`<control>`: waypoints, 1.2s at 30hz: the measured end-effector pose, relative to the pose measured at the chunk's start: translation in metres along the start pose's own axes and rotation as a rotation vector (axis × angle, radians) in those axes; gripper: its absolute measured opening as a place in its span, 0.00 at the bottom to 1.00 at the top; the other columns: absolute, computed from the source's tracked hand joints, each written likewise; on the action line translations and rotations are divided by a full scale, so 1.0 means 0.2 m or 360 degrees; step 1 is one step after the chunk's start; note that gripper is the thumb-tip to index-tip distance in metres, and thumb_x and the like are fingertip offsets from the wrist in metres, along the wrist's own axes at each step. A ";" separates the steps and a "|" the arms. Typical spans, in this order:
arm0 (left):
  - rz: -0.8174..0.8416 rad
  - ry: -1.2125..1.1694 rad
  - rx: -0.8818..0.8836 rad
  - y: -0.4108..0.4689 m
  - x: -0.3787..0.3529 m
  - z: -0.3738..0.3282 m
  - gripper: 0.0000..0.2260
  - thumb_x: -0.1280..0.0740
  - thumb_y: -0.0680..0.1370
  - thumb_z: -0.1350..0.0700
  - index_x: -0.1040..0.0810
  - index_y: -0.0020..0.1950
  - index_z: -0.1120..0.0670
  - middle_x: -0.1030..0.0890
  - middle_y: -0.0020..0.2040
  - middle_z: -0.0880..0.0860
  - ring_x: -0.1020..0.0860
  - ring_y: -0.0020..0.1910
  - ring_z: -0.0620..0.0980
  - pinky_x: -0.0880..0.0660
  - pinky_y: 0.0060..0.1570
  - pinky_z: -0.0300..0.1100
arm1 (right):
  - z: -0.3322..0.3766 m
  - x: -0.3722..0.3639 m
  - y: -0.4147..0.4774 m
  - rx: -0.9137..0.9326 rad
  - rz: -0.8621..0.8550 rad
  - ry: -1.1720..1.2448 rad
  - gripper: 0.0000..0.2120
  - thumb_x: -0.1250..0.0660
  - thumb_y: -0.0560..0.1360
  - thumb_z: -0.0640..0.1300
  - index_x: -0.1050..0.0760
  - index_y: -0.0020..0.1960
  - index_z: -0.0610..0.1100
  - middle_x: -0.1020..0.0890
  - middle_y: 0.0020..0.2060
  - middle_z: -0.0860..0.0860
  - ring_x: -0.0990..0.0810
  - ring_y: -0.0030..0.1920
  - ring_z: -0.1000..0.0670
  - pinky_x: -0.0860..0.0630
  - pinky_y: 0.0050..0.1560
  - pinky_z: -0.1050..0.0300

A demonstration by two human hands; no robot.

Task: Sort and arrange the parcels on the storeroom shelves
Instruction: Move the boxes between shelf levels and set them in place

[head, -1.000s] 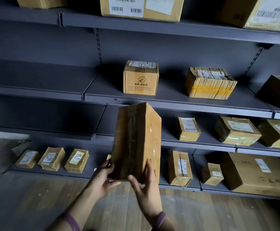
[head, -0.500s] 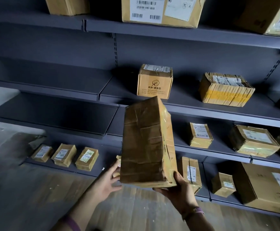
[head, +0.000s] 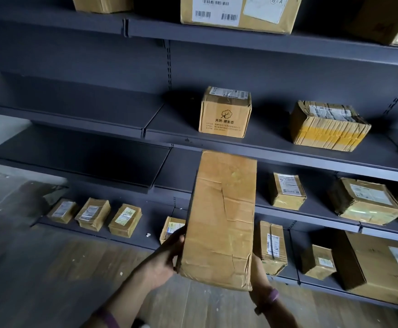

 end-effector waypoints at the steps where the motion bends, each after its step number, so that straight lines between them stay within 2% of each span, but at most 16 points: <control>1: -0.0005 0.0055 -0.0028 0.00 -0.01 -0.01 0.49 0.20 0.50 0.34 0.28 0.67 0.48 0.18 0.58 0.50 0.18 0.52 0.44 0.20 0.48 0.42 | -0.01 0.01 0.01 -0.0053 0.0037 0.0092 0.13 0.44 0.81 0.36 0.23 0.56 0.31 0.17 0.49 0.35 0.19 0.52 0.34 0.25 0.61 0.36; 3: -0.0020 0.0102 -0.0037 0.01 -0.04 0.00 0.49 0.18 0.48 0.37 0.29 0.67 0.43 0.20 0.61 0.48 0.23 0.61 0.51 0.25 0.60 0.52 | -0.03 0.02 0.01 -0.0247 0.0176 0.0414 0.19 0.44 0.83 0.48 0.24 0.64 0.36 0.19 0.58 0.35 0.22 0.60 0.33 0.30 0.66 0.33; 5: -0.0089 0.0181 -0.0063 0.02 -0.05 0.00 0.38 0.19 0.54 0.40 0.28 0.62 0.39 0.21 0.61 0.47 0.24 0.63 0.53 0.29 0.64 0.59 | -0.04 0.00 0.01 -0.0329 0.0384 0.0705 0.31 0.47 0.78 0.66 0.25 0.67 0.45 0.20 0.63 0.40 0.23 0.64 0.36 0.33 0.67 0.32; 7: -0.0218 0.0254 -0.0097 0.03 -0.07 -0.01 0.29 0.23 0.64 0.48 0.28 0.63 0.41 0.20 0.61 0.49 0.22 0.60 0.53 0.27 0.61 0.60 | -0.06 0.00 0.00 -0.0343 0.0366 0.0726 0.35 0.44 0.71 0.72 0.24 0.66 0.50 0.18 0.60 0.45 0.20 0.61 0.40 0.23 0.59 0.36; 9: -0.0391 0.0256 -0.0066 0.05 -0.04 -0.01 0.31 0.25 0.69 0.55 0.32 0.69 0.48 0.20 0.61 0.54 0.21 0.58 0.55 0.25 0.58 0.59 | -0.08 0.01 0.00 -0.0352 0.0292 0.0664 0.32 0.38 0.68 0.72 0.21 0.61 0.53 0.17 0.58 0.46 0.18 0.57 0.41 0.19 0.49 0.42; 11: -0.0467 0.0219 0.0003 0.06 0.01 -0.03 0.32 0.23 0.68 0.57 0.31 0.70 0.54 0.18 0.57 0.55 0.19 0.53 0.55 0.21 0.52 0.53 | -0.09 0.03 0.00 -0.0357 0.0268 0.0620 0.29 0.35 0.66 0.72 0.18 0.58 0.55 0.17 0.58 0.45 0.18 0.57 0.40 0.21 0.53 0.40; 13: -0.0352 0.0243 0.0069 0.05 0.02 -0.06 0.28 0.23 0.64 0.51 0.23 0.62 0.53 0.15 0.51 0.53 0.16 0.46 0.51 0.20 0.42 0.44 | -0.11 0.06 0.02 -0.0346 0.0218 0.0543 0.26 0.36 0.70 0.68 0.22 0.61 0.53 0.17 0.59 0.43 0.18 0.57 0.39 0.24 0.58 0.38; 15: -0.0226 0.0226 0.0136 0.04 0.02 -0.06 0.20 0.25 0.64 0.49 0.21 0.54 0.48 0.14 0.45 0.48 0.15 0.41 0.46 0.22 0.35 0.39 | -0.11 0.08 0.03 -0.0328 0.0187 0.0466 0.23 0.36 0.73 0.62 0.23 0.61 0.50 0.16 0.57 0.42 0.17 0.56 0.38 0.25 0.59 0.38; 18: -0.0202 0.0114 0.0077 0.05 0.04 -0.03 0.17 0.25 0.70 0.57 0.24 0.56 0.45 0.14 0.48 0.48 0.16 0.48 0.50 0.21 0.46 0.47 | -0.04 0.06 0.03 -0.0156 0.0078 0.0148 0.15 0.40 0.80 0.51 0.24 0.62 0.45 0.18 0.56 0.40 0.21 0.58 0.39 0.25 0.59 0.41; 21: -0.0395 0.0342 -0.0110 0.05 0.04 -0.01 0.18 0.26 0.72 0.59 0.25 0.59 0.46 0.16 0.54 0.47 0.19 0.55 0.49 0.24 0.56 0.46 | 0.08 0.00 0.00 0.0146 0.0057 -0.0178 0.10 0.43 0.82 0.48 0.24 0.58 0.52 0.18 0.54 0.49 0.20 0.56 0.50 0.23 0.57 0.51; 24: -0.0541 0.0539 -0.0189 0.07 0.04 0.02 0.27 0.25 0.72 0.55 0.30 0.68 0.47 0.23 0.63 0.46 0.24 0.60 0.47 0.28 0.58 0.41 | 0.15 -0.09 -0.05 0.0204 0.0176 -0.0072 0.18 0.42 0.79 0.56 0.26 0.66 0.55 0.18 0.60 0.54 0.21 0.61 0.53 0.27 0.63 0.49; 27: -0.0598 0.0499 -0.0210 0.11 0.07 0.00 0.27 0.23 0.70 0.51 0.29 0.64 0.38 0.22 0.59 0.39 0.26 0.63 0.47 0.29 0.54 0.35 | 0.19 -0.18 -0.06 0.0301 0.0253 -0.0100 0.20 0.37 0.75 0.55 0.27 0.66 0.57 0.18 0.60 0.55 0.21 0.61 0.54 0.26 0.64 0.51; 28: -0.0597 0.0501 -0.0197 0.12 0.09 0.00 0.29 0.23 0.69 0.50 0.30 0.66 0.37 0.23 0.62 0.39 0.27 0.65 0.48 0.28 0.57 0.36 | 0.19 -0.20 -0.05 0.0310 0.0246 -0.0079 0.19 0.36 0.75 0.54 0.27 0.65 0.57 0.18 0.60 0.55 0.20 0.61 0.53 0.25 0.64 0.51; 30: -0.0596 0.0527 -0.0118 0.14 0.13 0.00 0.41 0.22 0.67 0.46 0.38 0.75 0.42 0.30 0.72 0.46 0.32 0.70 0.51 0.34 0.68 0.47 | 0.20 -0.24 -0.04 0.0340 0.0229 -0.0040 0.16 0.37 0.77 0.51 0.27 0.64 0.57 0.18 0.60 0.54 0.20 0.61 0.53 0.25 0.64 0.50; 31: -0.0577 0.0528 -0.0102 0.15 0.15 -0.01 0.44 0.22 0.66 0.45 0.41 0.77 0.44 0.33 0.74 0.49 0.34 0.71 0.52 0.36 0.70 0.50 | 0.20 -0.25 -0.03 0.0341 0.0212 -0.0024 0.15 0.37 0.78 0.49 0.27 0.64 0.56 0.19 0.61 0.52 0.21 0.61 0.52 0.25 0.64 0.50; 36: -0.0467 0.0518 -0.0100 0.19 0.22 -0.03 0.43 0.22 0.67 0.46 0.41 0.76 0.44 0.31 0.72 0.48 0.32 0.69 0.52 0.34 0.68 0.52 | 0.20 -0.31 -0.04 0.0359 0.0151 0.0026 0.17 0.36 0.76 0.51 0.27 0.64 0.56 0.21 0.63 0.49 0.21 0.62 0.50 0.25 0.65 0.48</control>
Point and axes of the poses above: each hand's wrist, its own y-axis towards the middle knuckle, its own x-axis out of the back of the hand, z = x × y, the point moved 5 cm from there along y, towards the middle knuckle
